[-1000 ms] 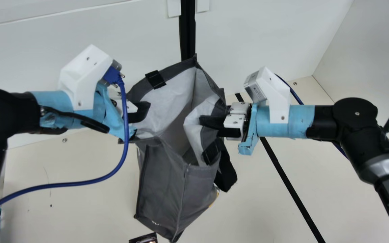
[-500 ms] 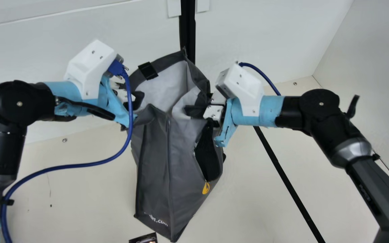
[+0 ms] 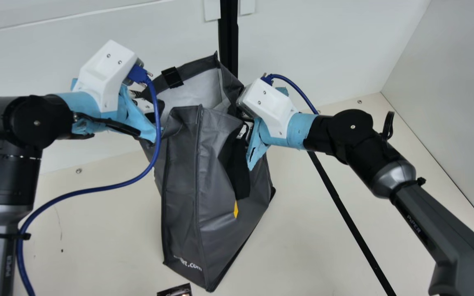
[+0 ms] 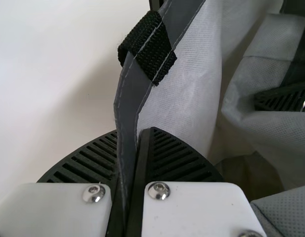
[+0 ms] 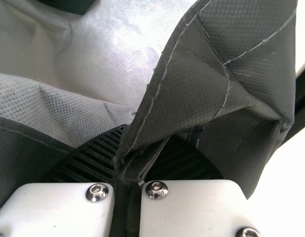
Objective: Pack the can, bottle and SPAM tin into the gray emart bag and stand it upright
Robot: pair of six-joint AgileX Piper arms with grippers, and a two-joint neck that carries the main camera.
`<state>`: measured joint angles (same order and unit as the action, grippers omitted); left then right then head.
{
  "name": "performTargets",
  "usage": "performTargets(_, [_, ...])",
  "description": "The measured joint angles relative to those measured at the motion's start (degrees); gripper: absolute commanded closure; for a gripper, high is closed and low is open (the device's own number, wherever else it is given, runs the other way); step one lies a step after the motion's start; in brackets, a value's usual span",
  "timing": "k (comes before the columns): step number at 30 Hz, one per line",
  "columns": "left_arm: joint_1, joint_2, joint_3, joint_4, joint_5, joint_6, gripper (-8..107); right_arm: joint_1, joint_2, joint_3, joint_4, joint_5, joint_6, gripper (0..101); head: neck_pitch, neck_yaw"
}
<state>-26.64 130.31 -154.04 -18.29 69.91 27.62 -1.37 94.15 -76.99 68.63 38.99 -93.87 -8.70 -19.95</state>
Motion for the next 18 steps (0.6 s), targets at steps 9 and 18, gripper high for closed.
performTargets(9, [-0.60,-0.60,0.71,1.49,0.00,-1.35,107,-0.01,-2.74,3.56,0.68,0.79,2.88,101,0.00,0.00])
performTargets(18, [-0.75,-1.20,1.40,1.36,0.00,-1.64,107,-0.46,-4.22,5.06,0.02,3.14,5.08,101,0.00,0.00])
